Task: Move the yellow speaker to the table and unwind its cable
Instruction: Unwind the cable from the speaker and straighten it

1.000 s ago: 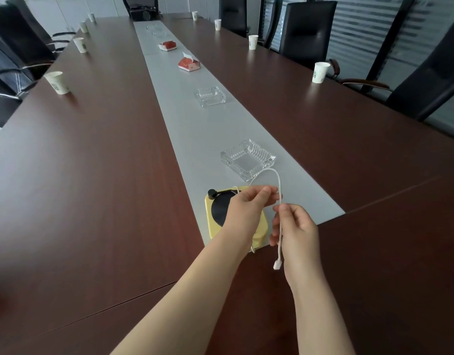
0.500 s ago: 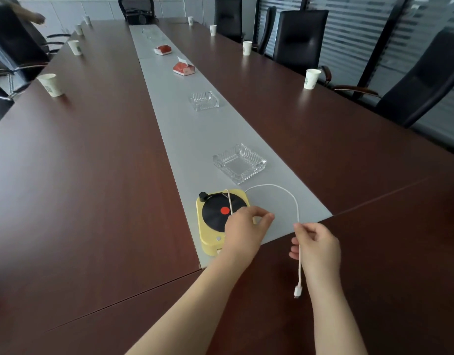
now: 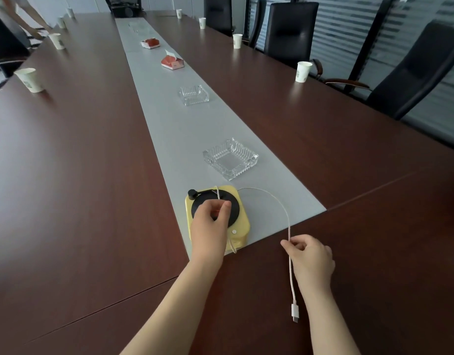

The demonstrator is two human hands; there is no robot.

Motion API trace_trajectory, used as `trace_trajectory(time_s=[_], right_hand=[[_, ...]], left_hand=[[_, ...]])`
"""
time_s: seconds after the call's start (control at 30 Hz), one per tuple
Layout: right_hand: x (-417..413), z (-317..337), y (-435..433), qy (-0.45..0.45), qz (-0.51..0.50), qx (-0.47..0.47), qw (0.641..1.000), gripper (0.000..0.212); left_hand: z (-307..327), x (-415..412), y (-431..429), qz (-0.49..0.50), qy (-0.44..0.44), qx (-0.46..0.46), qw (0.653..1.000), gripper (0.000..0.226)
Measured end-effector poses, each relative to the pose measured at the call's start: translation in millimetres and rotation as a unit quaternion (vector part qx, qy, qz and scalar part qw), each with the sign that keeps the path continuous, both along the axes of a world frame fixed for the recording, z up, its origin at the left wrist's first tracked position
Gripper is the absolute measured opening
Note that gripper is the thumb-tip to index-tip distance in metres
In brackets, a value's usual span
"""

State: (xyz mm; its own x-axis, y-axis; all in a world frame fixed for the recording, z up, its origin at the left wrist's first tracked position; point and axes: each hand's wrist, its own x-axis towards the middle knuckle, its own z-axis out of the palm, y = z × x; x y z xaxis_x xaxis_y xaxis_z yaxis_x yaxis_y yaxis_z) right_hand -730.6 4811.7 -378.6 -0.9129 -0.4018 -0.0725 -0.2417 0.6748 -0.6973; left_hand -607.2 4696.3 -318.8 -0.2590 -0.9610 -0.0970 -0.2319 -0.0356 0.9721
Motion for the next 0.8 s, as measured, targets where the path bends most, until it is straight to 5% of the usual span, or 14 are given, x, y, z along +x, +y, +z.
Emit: trace_trajectory(time_s=[0.3,0.47,0.67,0.8], right_hand=[[7.0,12.0,-6.4,0.057,-0.014,0.090,0.994,0.044],[14.4,32.7,-23.3,0.087,0.030,0.057,0.994,0.047],[38.2,50.3,-62.6,-0.189,0.168,-0.093,0.963,0.054],[47.9,47.9,-78.7,-0.201,0.176,-0.062,0.962,0.062]], left_hand=[[2.8,5.9,-12.4,-0.013,-0.021,0.033,0.999,0.014],[1.4,15.3,-17.0,0.002,-0.024,0.006,1.000,0.016],[-7.0,29.8,-22.5,0.027,-0.060,-0.036,0.997,0.045],[-10.1,32.1,-31.2,0.016,-0.100,0.022,0.995,0.069]])
